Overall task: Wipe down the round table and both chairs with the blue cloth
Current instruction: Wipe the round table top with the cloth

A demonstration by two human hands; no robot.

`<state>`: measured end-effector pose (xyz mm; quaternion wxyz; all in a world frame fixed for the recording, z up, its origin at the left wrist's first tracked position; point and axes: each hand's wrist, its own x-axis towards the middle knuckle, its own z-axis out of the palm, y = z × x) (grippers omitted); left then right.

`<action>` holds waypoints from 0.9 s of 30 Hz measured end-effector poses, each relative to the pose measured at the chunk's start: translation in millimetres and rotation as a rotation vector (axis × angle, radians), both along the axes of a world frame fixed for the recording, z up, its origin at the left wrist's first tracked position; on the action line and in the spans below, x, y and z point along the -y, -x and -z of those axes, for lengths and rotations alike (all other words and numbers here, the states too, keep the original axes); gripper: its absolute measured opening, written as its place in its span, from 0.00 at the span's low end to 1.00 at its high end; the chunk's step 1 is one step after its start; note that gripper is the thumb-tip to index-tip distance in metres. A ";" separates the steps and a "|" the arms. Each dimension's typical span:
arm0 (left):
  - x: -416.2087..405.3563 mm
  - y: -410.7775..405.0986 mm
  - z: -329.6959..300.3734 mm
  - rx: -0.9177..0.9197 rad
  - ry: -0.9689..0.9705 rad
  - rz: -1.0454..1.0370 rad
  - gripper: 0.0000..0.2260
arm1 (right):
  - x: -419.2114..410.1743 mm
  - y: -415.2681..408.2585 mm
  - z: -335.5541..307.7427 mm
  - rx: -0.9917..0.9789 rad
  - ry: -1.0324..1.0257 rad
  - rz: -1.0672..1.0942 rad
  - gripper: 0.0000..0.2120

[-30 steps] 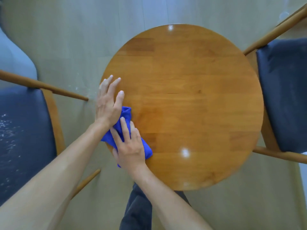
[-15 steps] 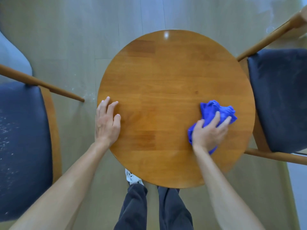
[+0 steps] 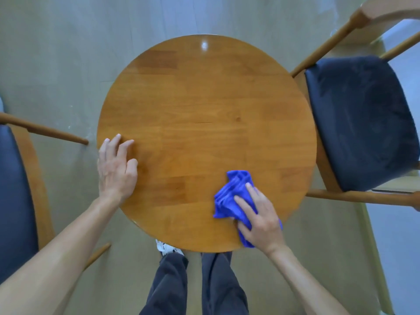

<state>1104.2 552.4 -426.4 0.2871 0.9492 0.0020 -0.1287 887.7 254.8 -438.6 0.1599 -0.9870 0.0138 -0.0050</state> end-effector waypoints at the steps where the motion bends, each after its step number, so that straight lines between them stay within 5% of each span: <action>1: 3.4 0.9 0.6 0.003 -0.013 -0.007 0.26 | 26.7 2.6 -3.7 -0.011 -0.005 0.207 0.24; 3: 7.5 1.3 1.2 0.010 -0.027 -0.020 0.26 | 45.4 -2.4 -5.0 -0.005 -0.028 0.642 0.24; 5: 7.9 1.5 1.8 0.012 -0.034 -0.027 0.26 | 21.2 -11.5 -0.7 0.056 0.002 0.848 0.24; 12: 2.0 -1.2 -2.8 -0.029 -0.035 0.000 0.27 | -184.1 -42.1 -12.3 -0.092 -0.213 0.356 0.30; 17: -2.7 10.2 -17.5 -0.059 -0.007 -0.023 0.26 | -194.8 -63.2 -27.2 -0.168 -0.320 0.182 0.29; 23: -4.6 44.8 -26.7 -0.064 -0.055 -0.160 0.18 | -162.8 -48.2 -43.3 -0.353 -0.312 0.460 0.35; 27: -3.3 66.7 -28.7 -0.228 -0.001 -0.257 0.14 | -168.4 -66.7 -48.5 -0.524 -0.440 0.509 0.34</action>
